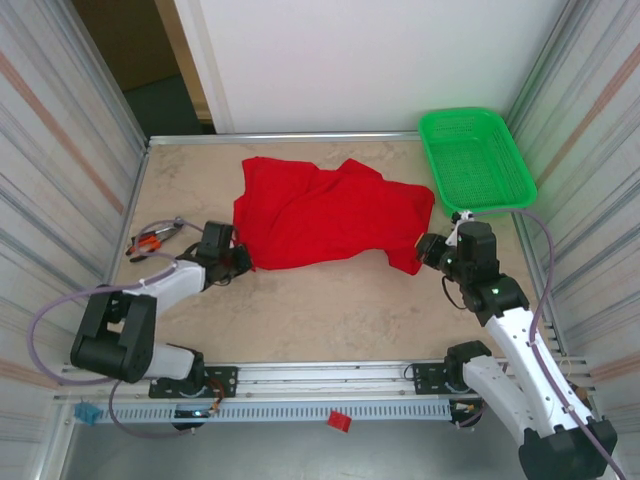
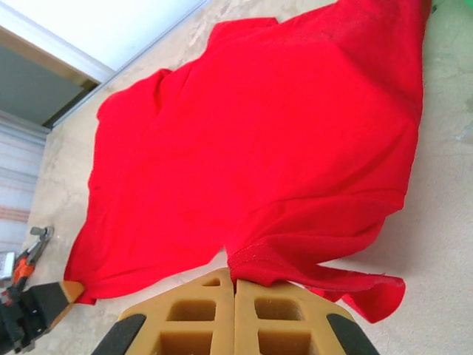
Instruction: Fold the inside-out t-shirt
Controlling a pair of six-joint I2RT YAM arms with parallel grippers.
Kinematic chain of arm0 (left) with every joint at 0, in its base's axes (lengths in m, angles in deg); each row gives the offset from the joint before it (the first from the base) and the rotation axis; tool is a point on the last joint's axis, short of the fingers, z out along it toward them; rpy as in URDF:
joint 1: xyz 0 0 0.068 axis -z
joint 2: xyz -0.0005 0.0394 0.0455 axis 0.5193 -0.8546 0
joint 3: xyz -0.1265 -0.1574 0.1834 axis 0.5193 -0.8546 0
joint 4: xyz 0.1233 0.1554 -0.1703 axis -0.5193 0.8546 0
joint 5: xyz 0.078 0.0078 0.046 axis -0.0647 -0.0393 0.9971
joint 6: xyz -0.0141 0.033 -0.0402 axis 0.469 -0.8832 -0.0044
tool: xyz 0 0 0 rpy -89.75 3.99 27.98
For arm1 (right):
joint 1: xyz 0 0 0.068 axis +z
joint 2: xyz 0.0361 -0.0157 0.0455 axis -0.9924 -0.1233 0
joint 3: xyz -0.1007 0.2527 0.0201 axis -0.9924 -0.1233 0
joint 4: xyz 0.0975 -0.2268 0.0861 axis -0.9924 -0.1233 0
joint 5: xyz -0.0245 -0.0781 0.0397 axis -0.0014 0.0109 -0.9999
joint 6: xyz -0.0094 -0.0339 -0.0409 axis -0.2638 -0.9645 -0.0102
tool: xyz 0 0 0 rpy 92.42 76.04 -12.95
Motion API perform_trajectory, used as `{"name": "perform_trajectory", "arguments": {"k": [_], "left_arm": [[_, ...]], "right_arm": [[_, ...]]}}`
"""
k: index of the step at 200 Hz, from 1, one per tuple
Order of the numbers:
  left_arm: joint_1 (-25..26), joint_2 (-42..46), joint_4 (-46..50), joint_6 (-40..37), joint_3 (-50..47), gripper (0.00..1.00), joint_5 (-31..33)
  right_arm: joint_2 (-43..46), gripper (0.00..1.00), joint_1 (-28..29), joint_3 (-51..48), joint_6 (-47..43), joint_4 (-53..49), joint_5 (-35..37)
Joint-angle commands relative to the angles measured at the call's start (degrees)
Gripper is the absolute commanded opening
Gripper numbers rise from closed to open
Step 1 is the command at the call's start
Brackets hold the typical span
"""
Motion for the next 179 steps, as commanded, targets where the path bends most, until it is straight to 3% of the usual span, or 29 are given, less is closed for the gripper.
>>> {"name": "perform_trajectory", "arguments": {"k": [1, 30, 45, 57, 105, 130, 158, 179], "left_arm": [[-3.1, 6.9, 8.6, -4.4, 3.3, 0.00, -0.4], [-9.6, 12.5, 17.3, -10.1, 6.3, 0.00, -3.4], [-13.0, 13.5, 20.0, -12.0, 7.1, 0.21, -4.6], [-14.9, 14.2, 20.6, -12.8, 7.0, 0.25, -5.5], [-15.5, 16.2, 21.5, -11.5, 4.9, 0.32, -10.0], [-9.7, 19.5, 20.1, -6.9, 0.6, 0.36, -7.6], [2.3, 21.6, 14.0, -0.6, -5.9, 0.40, 1.1], [9.2, 20.3, 10.1, 0.0, -8.0, 0.40, 7.6]], "right_arm": [[1.0, 0.00, -2.8, 2.8, -2.0, -1.2, 1.2], [0.5, 0.00, -6.3, 3.3, -1.6, -1.8, 0.5], [0.1, 0.00, -6.7, 3.4, -1.4, -2.4, 1.1], [0.0, 0.00, -6.8, 3.3, -1.3, -2.7, 1.0], [1.4, 0.00, -6.9, 1.9, -1.1, -3.4, 0.0], [2.4, 0.00, -6.9, 1.3, -1.3, -4.0, -0.1], [2.7, 0.00, -6.9, 0.6, -1.1, -4.0, -0.3], [2.6, 0.00, -6.9, 0.6, -1.1, -4.0, -0.5]]}}
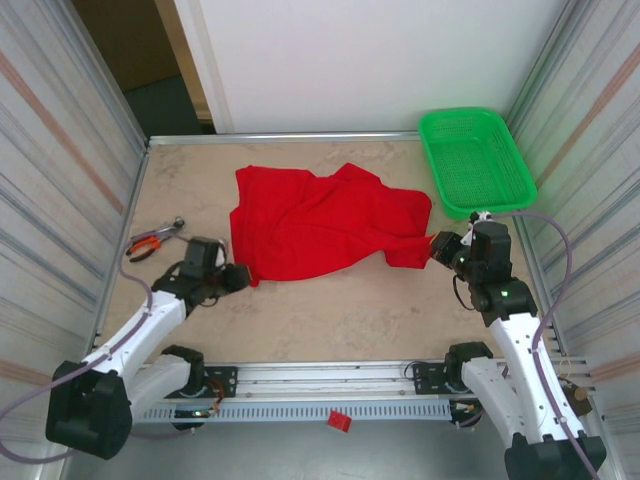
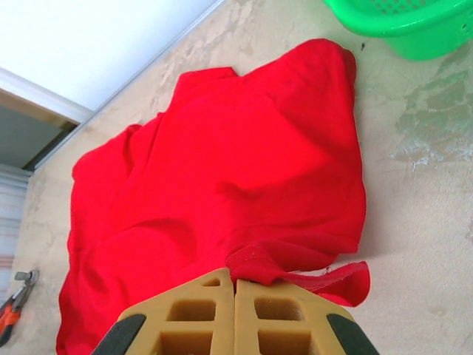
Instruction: Fold the inside-out t-shirt
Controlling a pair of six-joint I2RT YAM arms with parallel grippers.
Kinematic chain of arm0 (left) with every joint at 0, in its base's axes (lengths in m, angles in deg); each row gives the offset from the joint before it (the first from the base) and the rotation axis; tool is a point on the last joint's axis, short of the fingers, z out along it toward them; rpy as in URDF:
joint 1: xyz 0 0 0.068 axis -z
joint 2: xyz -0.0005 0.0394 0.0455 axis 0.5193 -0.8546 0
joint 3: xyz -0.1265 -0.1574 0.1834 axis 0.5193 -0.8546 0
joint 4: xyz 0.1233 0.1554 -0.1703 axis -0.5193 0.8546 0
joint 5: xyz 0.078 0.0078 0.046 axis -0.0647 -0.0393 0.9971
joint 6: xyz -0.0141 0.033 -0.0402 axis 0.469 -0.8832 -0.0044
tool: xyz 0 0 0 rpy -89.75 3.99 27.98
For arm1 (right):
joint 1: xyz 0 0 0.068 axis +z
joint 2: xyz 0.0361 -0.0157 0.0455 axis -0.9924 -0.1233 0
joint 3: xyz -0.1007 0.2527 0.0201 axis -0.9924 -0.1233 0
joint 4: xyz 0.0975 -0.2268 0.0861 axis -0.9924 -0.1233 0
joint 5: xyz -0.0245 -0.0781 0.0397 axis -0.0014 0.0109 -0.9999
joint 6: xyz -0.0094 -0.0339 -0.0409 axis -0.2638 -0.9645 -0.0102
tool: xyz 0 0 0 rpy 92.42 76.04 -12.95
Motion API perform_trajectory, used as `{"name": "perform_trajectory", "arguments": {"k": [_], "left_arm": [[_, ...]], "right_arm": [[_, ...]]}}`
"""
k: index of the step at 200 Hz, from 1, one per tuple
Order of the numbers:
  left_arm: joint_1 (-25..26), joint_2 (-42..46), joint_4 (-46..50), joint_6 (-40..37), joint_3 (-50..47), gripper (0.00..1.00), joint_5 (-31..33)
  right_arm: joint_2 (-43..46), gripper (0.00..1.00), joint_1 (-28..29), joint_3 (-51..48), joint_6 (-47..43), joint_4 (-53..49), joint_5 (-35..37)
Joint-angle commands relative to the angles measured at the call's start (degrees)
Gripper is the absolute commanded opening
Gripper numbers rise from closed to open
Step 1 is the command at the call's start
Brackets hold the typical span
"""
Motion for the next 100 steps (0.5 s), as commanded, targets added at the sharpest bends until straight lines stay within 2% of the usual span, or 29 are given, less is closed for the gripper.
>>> {"name": "perform_trajectory", "arguments": {"k": [1, 41, 73, 100], "left_arm": [[5.6, -0.6, -5.8, 3.5, -2.4, 0.40, 9.5], [13.6, -7.5, -10.7, -2.7, 0.4, 0.43, 17.8], [15.2, -13.6, -14.0, -4.3, 2.3, 0.45, 19.2], [16.1, -18.1, -16.2, -4.7, 3.7, 0.41, 20.4]], "right_arm": [[0.6, 0.00, -0.4, -0.6, -1.0, -0.6, -0.4], [0.2, 0.00, -0.4, -0.5, -1.2, -0.5, -0.7], [0.5, 0.00, -0.4, -0.7, -1.0, -0.5, -0.7], [0.5, 0.00, -0.4, -0.8, -0.9, -0.4, -0.9]]}}
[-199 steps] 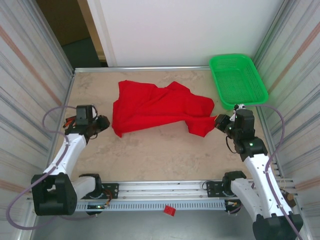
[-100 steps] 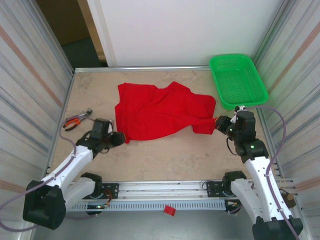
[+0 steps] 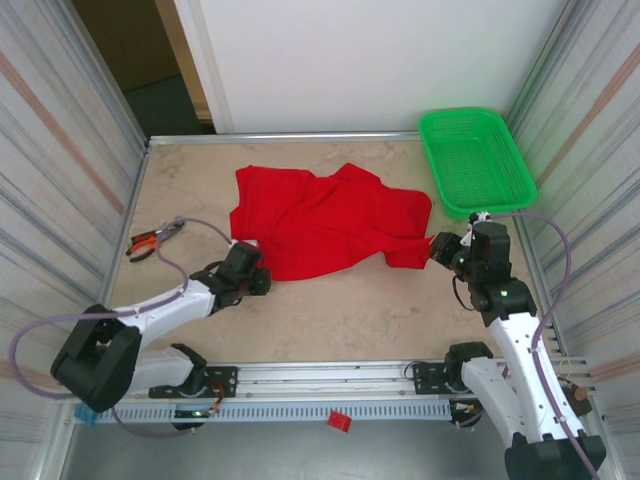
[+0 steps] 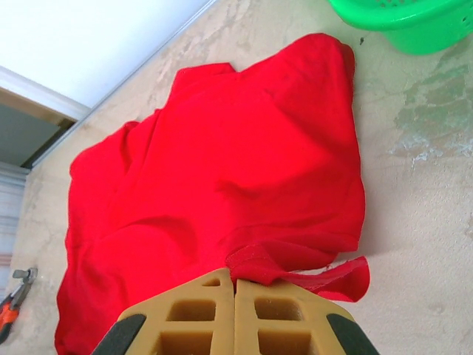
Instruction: Fold the inside-out t-shirt
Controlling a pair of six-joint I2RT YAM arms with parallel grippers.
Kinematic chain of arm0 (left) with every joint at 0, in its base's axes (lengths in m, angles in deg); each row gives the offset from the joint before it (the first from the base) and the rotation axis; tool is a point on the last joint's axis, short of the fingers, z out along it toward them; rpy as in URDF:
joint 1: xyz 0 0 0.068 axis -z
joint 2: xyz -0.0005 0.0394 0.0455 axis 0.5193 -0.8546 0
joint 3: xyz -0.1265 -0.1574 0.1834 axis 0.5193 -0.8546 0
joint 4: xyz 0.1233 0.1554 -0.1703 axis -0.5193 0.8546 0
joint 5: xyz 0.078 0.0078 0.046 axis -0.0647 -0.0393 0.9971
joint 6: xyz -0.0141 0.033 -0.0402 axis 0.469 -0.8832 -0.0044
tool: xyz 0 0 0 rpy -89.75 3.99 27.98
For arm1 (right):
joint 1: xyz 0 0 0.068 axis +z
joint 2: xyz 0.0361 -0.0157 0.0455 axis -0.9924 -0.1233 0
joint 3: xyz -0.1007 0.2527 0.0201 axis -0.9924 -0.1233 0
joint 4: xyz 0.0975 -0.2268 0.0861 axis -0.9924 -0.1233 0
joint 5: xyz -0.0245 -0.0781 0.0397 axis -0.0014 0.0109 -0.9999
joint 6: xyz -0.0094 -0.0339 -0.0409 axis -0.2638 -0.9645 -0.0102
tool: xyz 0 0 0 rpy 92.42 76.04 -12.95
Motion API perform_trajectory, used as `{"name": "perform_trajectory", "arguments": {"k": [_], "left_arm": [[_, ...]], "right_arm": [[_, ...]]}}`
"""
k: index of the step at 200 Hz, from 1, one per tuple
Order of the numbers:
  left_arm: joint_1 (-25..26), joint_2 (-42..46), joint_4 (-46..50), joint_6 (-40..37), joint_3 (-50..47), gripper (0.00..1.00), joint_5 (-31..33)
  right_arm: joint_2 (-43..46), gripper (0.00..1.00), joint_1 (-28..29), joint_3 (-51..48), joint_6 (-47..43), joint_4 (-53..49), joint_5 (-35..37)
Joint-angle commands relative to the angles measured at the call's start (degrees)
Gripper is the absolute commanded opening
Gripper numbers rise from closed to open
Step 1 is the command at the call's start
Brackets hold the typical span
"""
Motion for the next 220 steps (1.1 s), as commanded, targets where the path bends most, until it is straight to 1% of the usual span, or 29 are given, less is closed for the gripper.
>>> {"name": "perform_trajectory", "arguments": {"k": [1, 11, 19, 38, 55, 73, 93, 110, 127, 155, 156, 158, 166, 167, 170, 172, 177, 183, 194, 205, 220], "left_arm": [[0.8, -2.9, -3.5, -1.7, 2.2, 0.40, 3.7], [1.1, -4.3, -3.4, -1.6, 2.8, 0.35, 4.5], [1.3, -5.1, -3.3, -1.7, 3.1, 0.28, 4.9], [1.3, -4.6, -0.8, -2.1, 3.7, 0.00, 6.5], [0.2, -0.4, 4.5, -3.2, 4.4, 0.00, 7.1], [-2.2, 8.3, 9.5, -4.1, 3.5, 0.00, 5.2], [-7.6, 17.4, 14.4, -5.4, 2.3, 0.00, -0.9], [-12.0, 22.8, 17.5, -6.3, 1.4, 0.00, -5.9], [-14.8, 25.2, 17.4, -6.0, 0.2, 0.00, -11.1], [-15.3, 22.3, 18.1, -3.6, 0.3, 0.00, -14.1], [-15.3, 22.2, 18.1, -3.5, 0.3, 0.00, -14.1], [-15.3, 22.0, 18.1, -3.3, 0.3, 0.00, -14.1], [-15.3, 21.4, 18.3, -2.7, 0.3, 0.00, -13.4], [-15.3, 21.3, 18.4, -2.5, 0.2, 0.00, -13.3], [-15.3, 21.2, 18.6, -2.3, 0.2, 0.00, -12.8], [-15.3, 21.1, 18.7, -2.0, 0.2, 0.00, -12.5], [-15.3, 21.2, 19.0, -1.4, 0.1, 0.00, -11.7], [-15.3, 21.4, 19.1, -0.6, -0.1, 0.00, -11.1], [-15.3, 22.0, 19.0, 0.4, -0.4, 0.00, -10.5], [-15.3, 22.3, 19.6, 1.1, -0.1, 0.00, -9.5], [-15.3, 22.8, 20.4, 1.4, 0.5, 0.00, -8.2]], "right_arm": [[0.6, 0.00, -0.4, -0.6, -0.9, -0.3, -0.7], [0.5, 0.00, -0.4, -0.6, -0.9, -0.3, -0.7], [0.5, 0.00, -0.3, -0.6, -0.9, -0.2, -0.8], [0.4, 0.00, -0.4, -0.5, -1.1, -0.2, -0.8], [0.2, 0.00, -0.4, -0.6, -1.2, -0.3, -0.7], [0.1, 0.00, -0.3, -1.0, -1.5, -0.4, -0.7], [-0.3, 0.00, -0.4, -1.8, -1.5, -0.1, -0.8], [-1.2, 0.00, -0.4, -2.4, -1.5, 0.5, -1.5], [-2.2, 0.00, -0.4, -3.0, -1.4, 1.2, -2.3], [-4.1, 0.00, -0.3, -2.9, -1.8, 1.7, -3.3], [-4.3, 0.01, -0.2, -3.0, -1.8, 1.6, -3.4], [-4.5, 0.06, -0.3, -2.9, -1.9, 1.6, -3.5], [-5.6, 0.34, -0.3, -2.3, -2.6, 1.4, -4.8], [-5.7, 0.36, -0.3, -2.2, -2.7, 1.2, -4.9], [-6.2, 0.46, -0.3, -1.9, -2.9, 0.7, -5.2], [-6.5, 0.50, -0.3, -1.5, -3.1, 0.4, -5.3], [-7.0, 0.57, -0.3, -0.9, -3.5, -0.6, -5.6], [-7.4, 0.60, -0.3, -0.3, -3.8, -1.9, -5.6], [-6.9, 0.62, -0.2, 0.2, -4.4, -3.7, -6.1], [-6.1, 0.61, -0.2, 0.0, -4.5, -5.6, -6.2], [-4.7, 0.58, 0.2, -1.4, -4.7, -7.4, -6.9]]}}
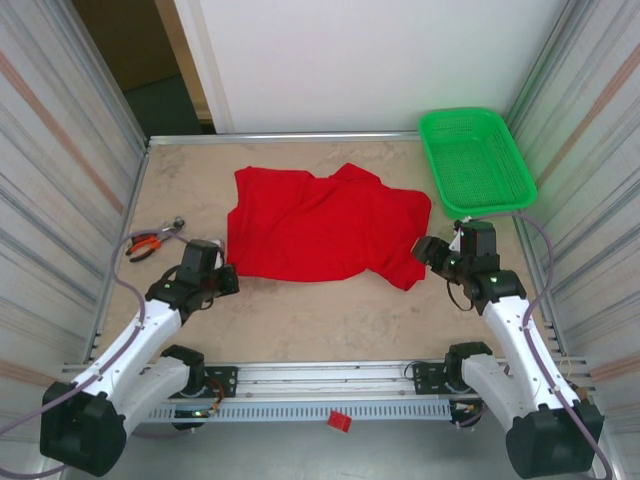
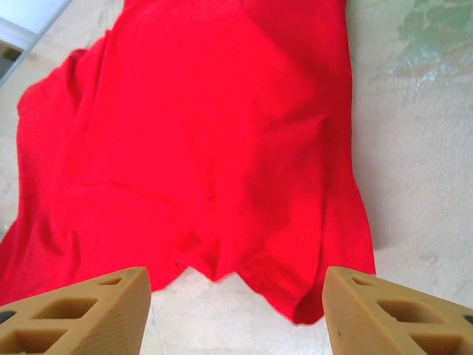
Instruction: Fold the inside-out t-shirt
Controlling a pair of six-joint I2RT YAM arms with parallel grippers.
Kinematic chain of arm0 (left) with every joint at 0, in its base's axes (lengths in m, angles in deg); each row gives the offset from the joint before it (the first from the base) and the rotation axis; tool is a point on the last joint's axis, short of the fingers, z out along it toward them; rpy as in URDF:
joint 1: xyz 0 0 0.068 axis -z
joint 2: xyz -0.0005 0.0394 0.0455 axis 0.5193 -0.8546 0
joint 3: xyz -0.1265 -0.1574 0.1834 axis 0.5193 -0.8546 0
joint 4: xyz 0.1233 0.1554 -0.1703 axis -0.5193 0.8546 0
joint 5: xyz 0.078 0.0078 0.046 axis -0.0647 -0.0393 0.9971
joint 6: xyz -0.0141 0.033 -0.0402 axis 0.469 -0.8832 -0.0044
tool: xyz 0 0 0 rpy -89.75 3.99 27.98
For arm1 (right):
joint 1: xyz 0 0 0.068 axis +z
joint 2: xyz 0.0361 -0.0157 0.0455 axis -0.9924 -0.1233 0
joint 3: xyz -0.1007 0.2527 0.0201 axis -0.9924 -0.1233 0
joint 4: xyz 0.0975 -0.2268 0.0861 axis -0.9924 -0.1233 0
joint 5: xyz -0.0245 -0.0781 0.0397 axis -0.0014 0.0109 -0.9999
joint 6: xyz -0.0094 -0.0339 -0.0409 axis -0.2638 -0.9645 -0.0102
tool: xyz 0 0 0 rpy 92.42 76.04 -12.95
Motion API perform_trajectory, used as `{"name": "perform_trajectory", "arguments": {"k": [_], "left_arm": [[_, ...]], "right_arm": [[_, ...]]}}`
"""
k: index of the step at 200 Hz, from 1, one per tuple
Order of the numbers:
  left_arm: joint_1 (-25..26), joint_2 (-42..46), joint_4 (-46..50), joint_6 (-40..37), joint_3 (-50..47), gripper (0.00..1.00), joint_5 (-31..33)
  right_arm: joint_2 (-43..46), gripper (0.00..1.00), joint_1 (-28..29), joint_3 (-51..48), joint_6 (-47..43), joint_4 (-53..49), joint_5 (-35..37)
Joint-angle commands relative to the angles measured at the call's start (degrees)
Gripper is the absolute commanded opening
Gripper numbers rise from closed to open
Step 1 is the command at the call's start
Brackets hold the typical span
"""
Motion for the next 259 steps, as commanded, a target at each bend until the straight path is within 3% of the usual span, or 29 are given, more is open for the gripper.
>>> {"name": "perform_trajectory", "arguments": {"k": [1, 36, 71, 157, 215, 226, 253, 259], "left_arm": [[-0.2, 1.5, 2.2, 2.4, 0.4, 0.00, 2.4], [-0.2, 1.4, 2.6, 2.3, 1.8, 0.00, 3.2], [-0.2, 0.4, 2.2, 1.8, 2.0, 0.00, 2.9], [-0.2, 1.1, 1.9, 2.4, 1.1, 0.00, 2.8], [-0.3, 1.0, 1.6, 2.5, 1.0, 0.00, 2.7], [-0.2, 1.0, 1.4, 2.6, 0.9, 0.00, 2.6], [-0.2, 1.0, 1.0, 2.9, 0.7, 0.00, 2.5], [-0.2, 1.0, 1.0, 2.9, 0.8, 0.00, 2.5]], "right_arm": [[2.2, 0.58, 0.3, 0.5, -1.9, -4.9, -2.0], [4.1, 0.48, 5.0, -6.6, 1.9, -3.1, -1.6], [-0.7, 0.54, 10.2, -10.7, 4.0, 2.6, 2.0], [-16.4, 0.45, 10.9, -9.3, 2.6, 14.1, 2.6], [-20.9, 0.37, 10.8, -5.8, 0.4, 15.1, 4.4], [-21.1, 0.33, 10.7, -5.4, 0.2, 14.9, 4.4], [-21.6, 0.00, 10.6, -5.7, -0.4, 14.9, 3.9], [-21.4, 0.00, 10.5, -5.7, -0.6, 14.6, 3.7]]}}
